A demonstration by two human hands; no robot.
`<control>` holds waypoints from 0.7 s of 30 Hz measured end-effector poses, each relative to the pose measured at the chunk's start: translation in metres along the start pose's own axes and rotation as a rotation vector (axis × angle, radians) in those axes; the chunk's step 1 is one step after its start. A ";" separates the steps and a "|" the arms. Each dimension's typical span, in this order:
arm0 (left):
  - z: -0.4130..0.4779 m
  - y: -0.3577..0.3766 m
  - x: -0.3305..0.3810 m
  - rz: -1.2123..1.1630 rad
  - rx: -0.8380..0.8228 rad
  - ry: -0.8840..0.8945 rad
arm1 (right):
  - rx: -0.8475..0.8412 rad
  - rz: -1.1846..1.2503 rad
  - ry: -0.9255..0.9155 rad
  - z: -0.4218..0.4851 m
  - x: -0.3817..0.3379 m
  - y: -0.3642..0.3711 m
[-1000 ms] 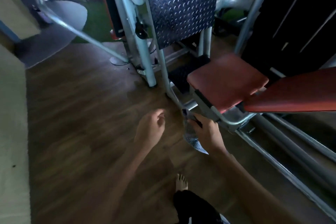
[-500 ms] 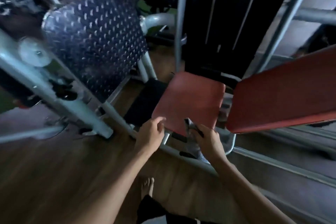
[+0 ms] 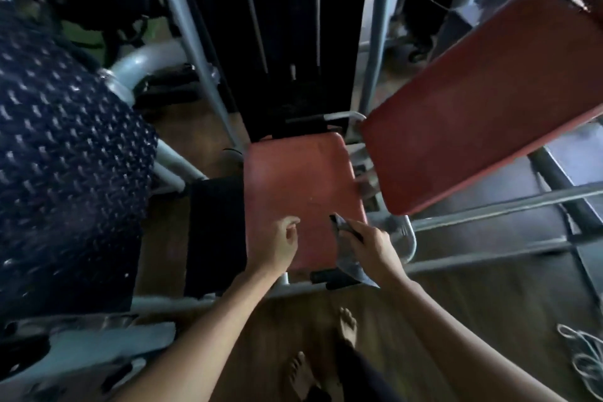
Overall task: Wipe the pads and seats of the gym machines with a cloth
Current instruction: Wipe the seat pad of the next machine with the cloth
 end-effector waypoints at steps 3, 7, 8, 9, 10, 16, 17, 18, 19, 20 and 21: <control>0.030 0.017 -0.018 -0.023 -0.055 -0.057 | -0.053 -0.023 0.064 0.031 0.015 0.013; 0.078 0.044 -0.063 -0.034 -0.073 -0.160 | -0.138 -0.095 0.091 0.083 0.048 0.042; 0.091 0.052 -0.079 -0.024 -0.069 -0.180 | -0.145 -0.112 0.080 0.098 0.058 0.052; 0.102 0.061 -0.096 0.002 -0.064 -0.189 | -0.159 -0.127 0.067 0.113 0.069 0.064; 0.112 0.069 -0.111 0.037 -0.045 -0.188 | -0.178 -0.148 0.042 0.126 0.081 0.078; 0.149 0.097 -0.209 0.205 0.138 -0.124 | -0.198 -0.242 -0.036 0.157 0.131 0.167; 0.151 0.097 -0.223 0.236 0.165 -0.097 | -0.184 -0.271 -0.077 0.154 0.136 0.179; 0.152 0.097 -0.236 0.261 0.190 -0.071 | -0.180 -0.314 -0.125 0.152 0.142 0.192; 0.153 0.096 -0.248 0.278 0.212 -0.057 | -0.177 -0.369 -0.179 0.148 0.148 0.204; 0.155 0.095 -0.259 0.290 0.228 -0.054 | -0.195 -0.421 -0.224 0.144 0.154 0.214; 0.157 0.094 -0.269 0.302 0.235 -0.056 | -0.251 -0.460 -0.241 0.141 0.158 0.221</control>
Point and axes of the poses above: each hand's wrist, its own z-axis towards the middle knuckle, its own y-axis out of the palm, x = y × z, the point moved 2 cm from there along z, towards the middle knuckle, and after that the axes turned 15 degrees about -z, right-handed, at the moved point
